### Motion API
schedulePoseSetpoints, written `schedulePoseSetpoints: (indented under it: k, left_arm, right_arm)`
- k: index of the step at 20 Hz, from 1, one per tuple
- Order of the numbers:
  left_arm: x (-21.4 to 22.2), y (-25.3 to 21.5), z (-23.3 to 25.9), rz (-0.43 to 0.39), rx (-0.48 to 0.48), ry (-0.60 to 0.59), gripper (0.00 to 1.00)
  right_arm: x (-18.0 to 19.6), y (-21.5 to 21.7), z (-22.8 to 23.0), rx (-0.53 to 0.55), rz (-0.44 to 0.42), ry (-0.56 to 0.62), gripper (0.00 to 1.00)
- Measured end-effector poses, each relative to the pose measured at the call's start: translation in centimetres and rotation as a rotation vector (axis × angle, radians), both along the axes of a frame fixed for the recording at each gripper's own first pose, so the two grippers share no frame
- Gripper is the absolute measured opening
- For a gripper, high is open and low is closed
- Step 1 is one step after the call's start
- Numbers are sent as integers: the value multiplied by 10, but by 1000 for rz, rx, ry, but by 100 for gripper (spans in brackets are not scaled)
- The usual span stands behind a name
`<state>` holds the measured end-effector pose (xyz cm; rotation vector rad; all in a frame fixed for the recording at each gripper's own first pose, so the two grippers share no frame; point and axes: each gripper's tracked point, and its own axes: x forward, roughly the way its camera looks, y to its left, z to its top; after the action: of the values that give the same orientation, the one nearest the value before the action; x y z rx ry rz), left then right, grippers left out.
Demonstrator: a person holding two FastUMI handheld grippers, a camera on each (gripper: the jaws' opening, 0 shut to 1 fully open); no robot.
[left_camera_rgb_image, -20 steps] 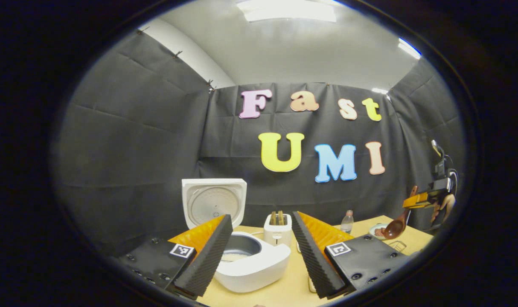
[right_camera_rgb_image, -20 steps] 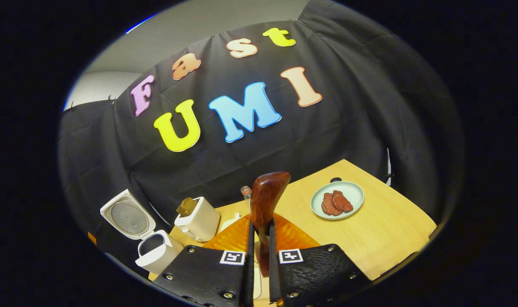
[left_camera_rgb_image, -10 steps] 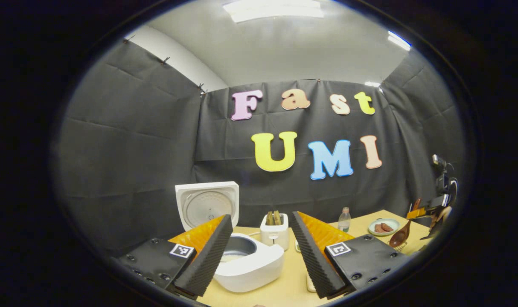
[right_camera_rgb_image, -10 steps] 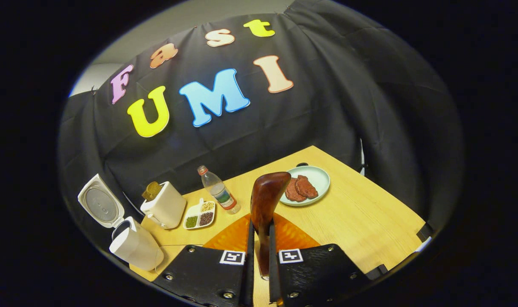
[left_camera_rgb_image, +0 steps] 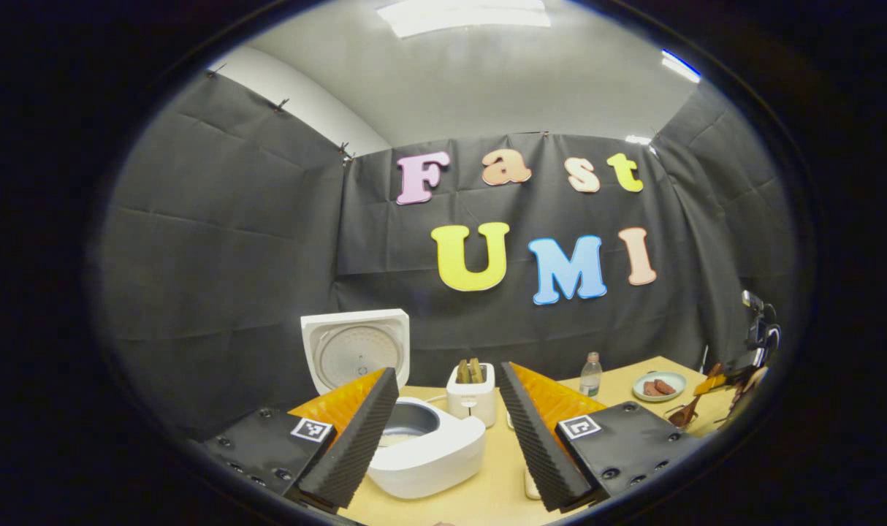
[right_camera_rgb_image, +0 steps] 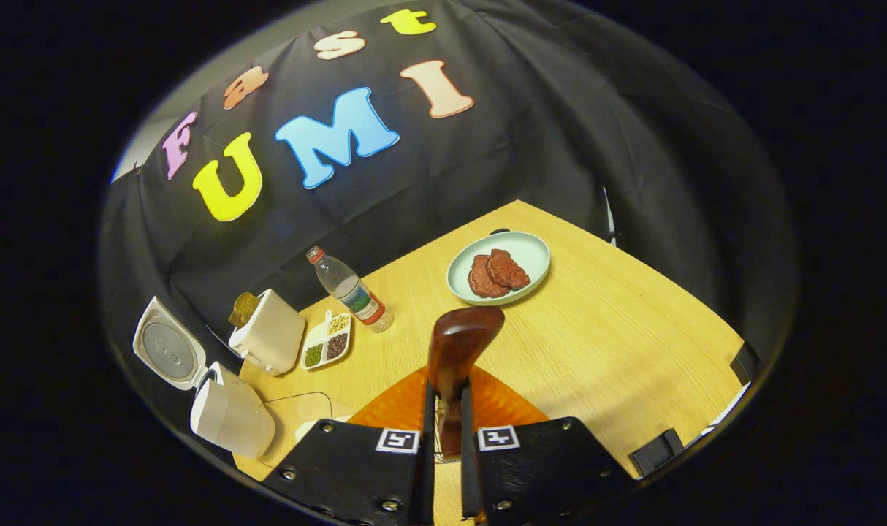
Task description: Close the left gripper, press the button to open the rice cooker; take a wooden spoon from the chopstick holder with the right hand, scoop a spoonful of rice and pour it into the rice cooker, then put the wooden spoon back into the chopstick holder.
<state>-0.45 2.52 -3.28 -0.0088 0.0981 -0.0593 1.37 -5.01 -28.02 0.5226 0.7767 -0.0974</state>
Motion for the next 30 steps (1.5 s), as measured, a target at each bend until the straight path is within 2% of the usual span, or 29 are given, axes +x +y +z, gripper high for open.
schedulePoseSetpoints:
  k: [2, 3, 5, 7, 8, 9, 13, 17, 20, 24, 25, 26, 30]
  left_arm:
    - [3, 0, -2, 0, -3, 4, 96]
    - [3, 0, -4, 1, -4, 6, 96]
    - [7, -2, -7, -5, -15, 11, 96]
    - [14, -2, -10, -6, -20, 17, 96]
    - [19, 1, -12, -3, -18, 24, 96]
    - [24, 2, -15, -2, -16, 29, 96]
    - [43, 13, -17, 6, -25, 31, 97]
    - [75, 38, -13, 48, 4, 13, 95]
    - [106, 59, -4, 71, 8, -15, 96]
    - [161, 97, 12, 128, 42, -38, 95]
    - [176, 106, 16, 144, 52, -44, 98]
    - [193, 115, 20, 155, 56, -49, 95]
    - [250, 144, 23, 207, 84, -49, 95]
  right_arm:
    - [1, -2, 9, 22, -5, -35, 22]
    - [3, -6, 14, 4, -9, -53, 31]
    - [1, -17, 21, -79, -3, -85, 80]
    - [5, -31, 42, -176, -10, -151, 98]
    - [5, -35, 54, -214, -14, -183, 93]
    - [6, -38, 66, -245, -13, -212, 98]
    - [2, -36, 111, -337, 18, -298, 98]
    - [-12, -24, 154, -385, 19, -396, 98]
    - [-26, -14, 169, -410, 18, -425, 98]
    - [-44, -9, 177, -496, 21, -440, 98]
    - [-48, -7, 178, -515, 21, -443, 98]
    - [-52, -5, 177, -532, 21, -438, 98]
    - [-68, 3, 171, -557, 17, -415, 98]
